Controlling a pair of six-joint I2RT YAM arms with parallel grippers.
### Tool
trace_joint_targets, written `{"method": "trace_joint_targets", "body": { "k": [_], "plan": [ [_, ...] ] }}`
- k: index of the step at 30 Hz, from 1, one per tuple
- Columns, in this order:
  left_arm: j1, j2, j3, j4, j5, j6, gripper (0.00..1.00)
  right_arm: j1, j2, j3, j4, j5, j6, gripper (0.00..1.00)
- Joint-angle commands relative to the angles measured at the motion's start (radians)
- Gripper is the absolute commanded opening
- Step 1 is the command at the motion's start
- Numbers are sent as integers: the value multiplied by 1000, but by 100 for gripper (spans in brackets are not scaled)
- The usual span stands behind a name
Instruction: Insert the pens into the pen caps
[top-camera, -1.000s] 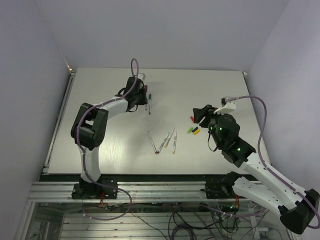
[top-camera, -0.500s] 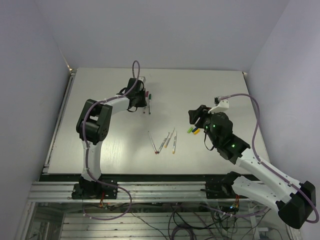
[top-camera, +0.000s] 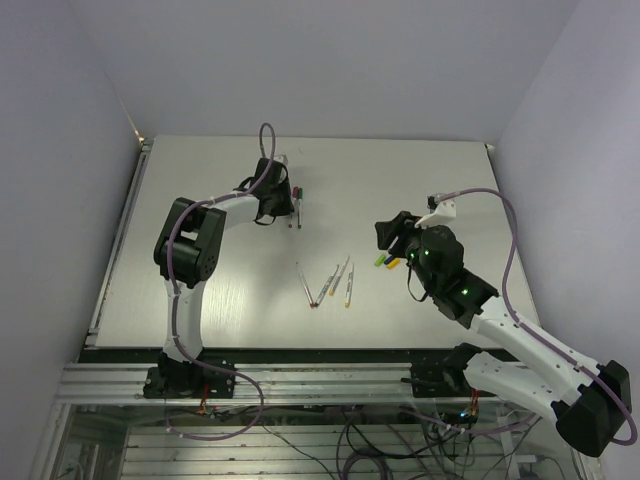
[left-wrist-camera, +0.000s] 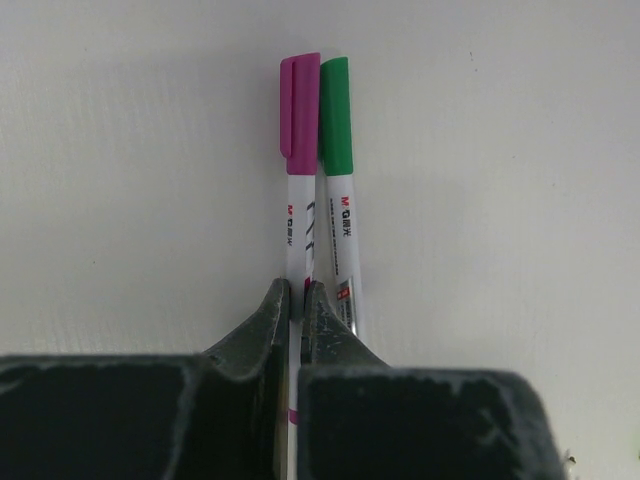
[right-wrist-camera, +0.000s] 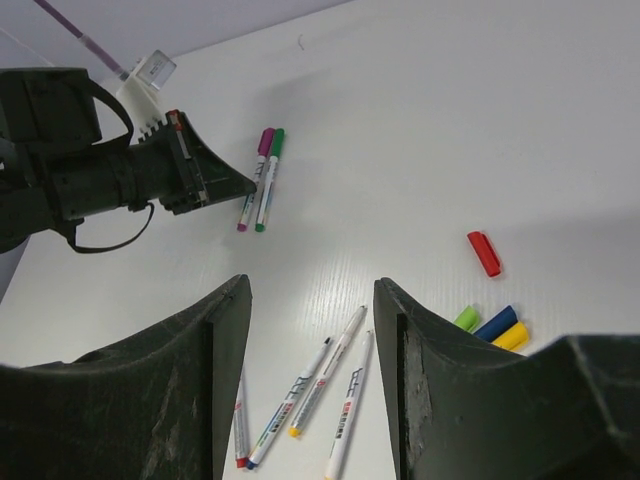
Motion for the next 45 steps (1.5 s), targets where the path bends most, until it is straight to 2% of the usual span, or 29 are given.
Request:
{"method": "trace_joint_targets", "body": {
  "k": [1, 9, 18, 27, 37, 45],
  "plan": [
    [5, 18, -18, 28, 22, -48, 7, 2, 3, -14, 22, -3, 15, 52],
    [7, 1, -45, 12, -30, -80, 9, 2, 4, -22, 29, -20, 28, 52],
    [7, -30, -32, -16, -73, -68, 29, 2, 5, -19, 31, -23, 31, 51],
    [7, -86, -19, -64, -115, -33, 32, 2, 22, -8, 44, -36, 30, 51],
    [8, -171, -54, -33, -78, -26, 38, 2, 21, -7, 60, -43, 20, 51],
    [4, -330, -184, -11, -88, -18, 38, 1, -63, -48, 76, 95, 50, 56]
  ]
}}
